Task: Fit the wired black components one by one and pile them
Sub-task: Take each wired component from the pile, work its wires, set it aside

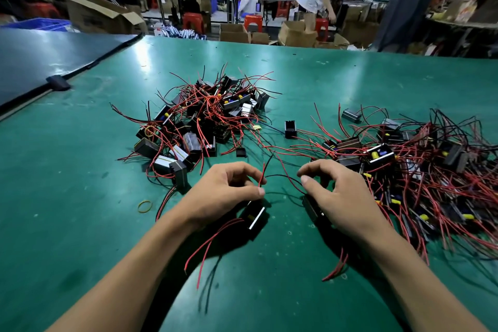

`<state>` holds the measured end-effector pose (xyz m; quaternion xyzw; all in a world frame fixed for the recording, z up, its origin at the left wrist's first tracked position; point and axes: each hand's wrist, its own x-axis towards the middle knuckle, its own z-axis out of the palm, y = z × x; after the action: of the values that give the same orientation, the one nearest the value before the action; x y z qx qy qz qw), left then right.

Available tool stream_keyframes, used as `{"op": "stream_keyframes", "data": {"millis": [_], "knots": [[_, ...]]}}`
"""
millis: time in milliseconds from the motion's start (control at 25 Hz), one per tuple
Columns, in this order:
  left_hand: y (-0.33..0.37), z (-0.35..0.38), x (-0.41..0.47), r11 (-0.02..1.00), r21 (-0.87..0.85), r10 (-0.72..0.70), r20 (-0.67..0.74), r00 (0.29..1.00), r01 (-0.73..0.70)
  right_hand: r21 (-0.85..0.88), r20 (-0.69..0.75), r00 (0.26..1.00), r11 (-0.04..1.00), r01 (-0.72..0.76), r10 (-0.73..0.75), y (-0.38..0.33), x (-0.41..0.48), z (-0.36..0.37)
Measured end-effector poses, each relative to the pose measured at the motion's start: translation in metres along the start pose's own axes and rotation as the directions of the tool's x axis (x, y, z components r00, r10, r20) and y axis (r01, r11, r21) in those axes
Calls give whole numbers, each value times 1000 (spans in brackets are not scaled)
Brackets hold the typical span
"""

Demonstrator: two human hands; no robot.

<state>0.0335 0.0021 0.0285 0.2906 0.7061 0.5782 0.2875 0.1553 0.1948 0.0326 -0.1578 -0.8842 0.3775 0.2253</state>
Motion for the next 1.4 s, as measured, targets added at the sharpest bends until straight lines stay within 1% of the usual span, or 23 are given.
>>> {"op": "stream_keyframes", "data": {"millis": [80, 240, 320, 360, 480, 560, 720, 840, 960, 1120, 1280, 1400], "knots": [[1, 3, 1, 1000, 3, 10, -12, 1000, -10, 9, -9, 998, 998, 63, -62, -3, -1, 4], [2, 9, 0, 999, 43, 23, -31, 999, -22, -92, 20, 992, 987, 129, -127, -2, -5, 11], [3, 10, 0, 999, 24, 24, -28, 999, -23, -98, -5, 994, 989, 109, -110, -3, -5, 11], [3, 10, 1, 999, 28, 31, -35, 999, -30, -73, -28, 996, 994, 80, -82, -3, -5, 11], [4, 10, 0, 998, 35, 56, -56, 997, -55, 69, -80, 996, 997, -41, 47, -6, -5, 12], [4, 13, 0, 997, 25, 69, -71, 995, -67, 132, -72, 994, 989, -71, 81, -9, -6, 12], [4, 19, 0, 995, 37, 96, -106, 990, -93, 127, 18, 999, 991, -32, 30, -19, -10, 13], [4, 23, -1, 996, 28, 91, -80, 993, -89, 101, 11, 1000, 995, 2, -3, -23, -12, 14], [4, 26, -2, 997, -11, 82, -70, 994, -83, 122, 11, 1000, 992, -7, 6, -24, -13, 14], [6, 28, -3, 998, -22, 66, -46, 997, -67, 111, 20, 1000, 994, -23, 21, -25, -13, 18], [8, 25, -2, 998, -62, 26, 10, 1000, -26, 241, 133, 990, 968, -72, 40, -22, -12, 14], [8, 24, -1, 993, -119, -4, -25, 1000, 1, 281, 146, 988, 955, -91, 51, -20, -11, 13]]}}
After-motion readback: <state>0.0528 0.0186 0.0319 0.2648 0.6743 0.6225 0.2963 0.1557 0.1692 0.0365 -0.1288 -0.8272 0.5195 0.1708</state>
